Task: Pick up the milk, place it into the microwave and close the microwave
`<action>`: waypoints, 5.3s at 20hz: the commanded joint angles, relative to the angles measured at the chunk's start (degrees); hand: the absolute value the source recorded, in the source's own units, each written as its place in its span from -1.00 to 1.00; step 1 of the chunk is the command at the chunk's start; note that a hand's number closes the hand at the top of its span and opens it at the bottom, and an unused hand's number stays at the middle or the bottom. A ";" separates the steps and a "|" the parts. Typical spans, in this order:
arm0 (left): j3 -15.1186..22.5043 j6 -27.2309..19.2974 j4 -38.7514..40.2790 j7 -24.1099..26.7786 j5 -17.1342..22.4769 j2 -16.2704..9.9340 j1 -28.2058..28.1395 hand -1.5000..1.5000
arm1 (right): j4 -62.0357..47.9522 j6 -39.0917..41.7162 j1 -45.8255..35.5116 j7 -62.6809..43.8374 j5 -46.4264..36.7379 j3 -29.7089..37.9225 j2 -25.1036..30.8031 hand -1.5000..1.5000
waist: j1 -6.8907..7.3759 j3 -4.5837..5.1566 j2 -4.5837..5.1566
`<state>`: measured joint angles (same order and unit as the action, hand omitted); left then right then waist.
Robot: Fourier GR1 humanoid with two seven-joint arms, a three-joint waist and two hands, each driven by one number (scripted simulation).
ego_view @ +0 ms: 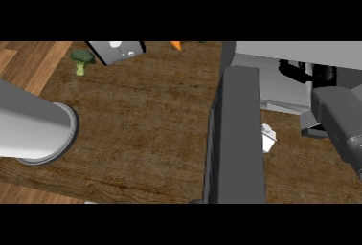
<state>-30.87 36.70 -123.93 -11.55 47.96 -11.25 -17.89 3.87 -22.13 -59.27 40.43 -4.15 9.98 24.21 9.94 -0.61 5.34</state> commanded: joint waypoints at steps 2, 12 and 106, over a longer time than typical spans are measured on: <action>-0.52 0.15 1.70 0.17 -0.57 -0.99 1.45 -1.00 | -0.12 0.01 -0.46 -0.27 0.14 0.34 1.13 1.00 | 0.62 -0.01 0.56; -1.08 -0.09 2.35 0.15 -2.87 -2.37 3.61 -1.00 | -0.36 0.38 -0.78 -0.36 0.21 0.67 1.75 1.00 | 1.15 -0.10 0.96; 48.06 -8.15 46.15 29.88 -63.94 11.25 22.62 1.00 | 54.10 42.20 68.79 9.47 12.93 -0.22 -8.30 -1.00 | -12.79 0.86 -5.54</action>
<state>10.65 34.43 -83.59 15.52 -14.25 0.00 2.36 49.55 14.38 2.90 50.81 5.54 8.77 12.35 -3.09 0.27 -0.45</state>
